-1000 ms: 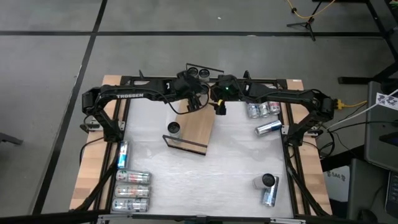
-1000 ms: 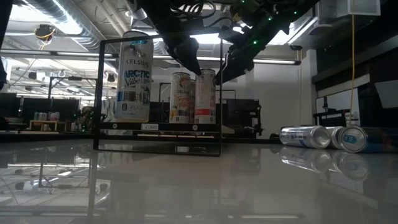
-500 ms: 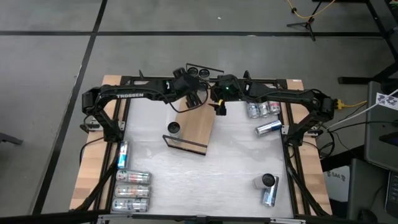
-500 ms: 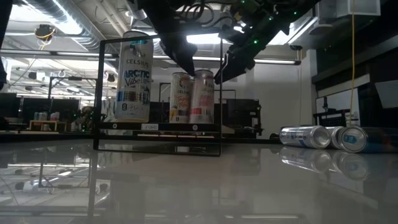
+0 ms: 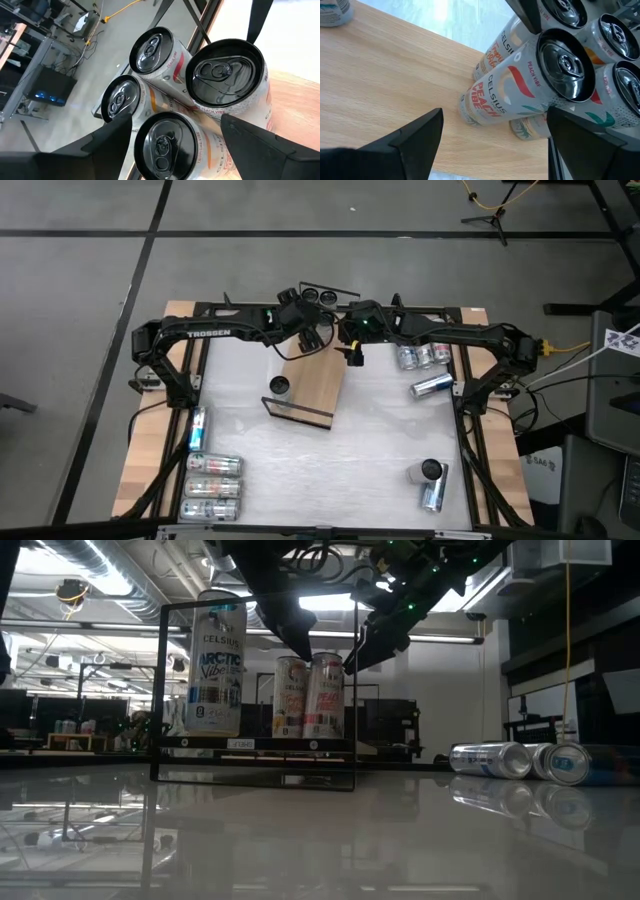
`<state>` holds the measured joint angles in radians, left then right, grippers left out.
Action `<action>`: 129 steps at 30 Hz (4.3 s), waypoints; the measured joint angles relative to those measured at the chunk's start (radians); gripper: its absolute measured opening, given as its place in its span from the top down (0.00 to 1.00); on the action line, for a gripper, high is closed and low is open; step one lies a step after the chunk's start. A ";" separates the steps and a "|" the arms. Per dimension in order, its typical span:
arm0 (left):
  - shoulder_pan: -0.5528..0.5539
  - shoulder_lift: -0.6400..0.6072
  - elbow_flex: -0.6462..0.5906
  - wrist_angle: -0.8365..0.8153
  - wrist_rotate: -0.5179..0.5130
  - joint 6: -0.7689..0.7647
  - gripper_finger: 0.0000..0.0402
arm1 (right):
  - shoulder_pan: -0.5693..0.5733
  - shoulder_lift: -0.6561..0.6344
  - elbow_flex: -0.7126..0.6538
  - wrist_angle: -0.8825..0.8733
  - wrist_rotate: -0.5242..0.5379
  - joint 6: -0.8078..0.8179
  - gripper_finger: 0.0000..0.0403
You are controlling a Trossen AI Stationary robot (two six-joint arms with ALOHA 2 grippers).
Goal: Place canned beverage on shelf
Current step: Adjust the pink soda cans, then put the bottom right pink soda can on the shelf aligned with the other pink soda can
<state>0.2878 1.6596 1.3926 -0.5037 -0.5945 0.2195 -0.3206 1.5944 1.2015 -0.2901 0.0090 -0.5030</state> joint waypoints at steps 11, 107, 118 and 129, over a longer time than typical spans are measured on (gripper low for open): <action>-0.015 0.000 0.000 -0.003 -0.026 0.001 0.24 | 0.000 0.000 0.000 0.000 0.006 0.000 0.12; -0.429 -0.239 0.000 -0.239 -0.089 -0.476 0.24 | 1.319 -0.196 0.139 -0.953 0.183 1.615 0.12; -0.429 -0.239 0.000 -0.238 -0.088 -0.507 0.24 | 1.337 -0.196 -0.001 -0.859 0.183 1.624 0.12; -0.429 -0.239 0.000 -0.237 -0.088 -0.509 0.24 | 1.335 -0.196 -0.098 -0.798 0.183 1.624 0.12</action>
<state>-0.1410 1.4204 1.3930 -0.7411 -0.6822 -0.2893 1.0140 1.3987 1.1039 -1.0878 0.1917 1.1206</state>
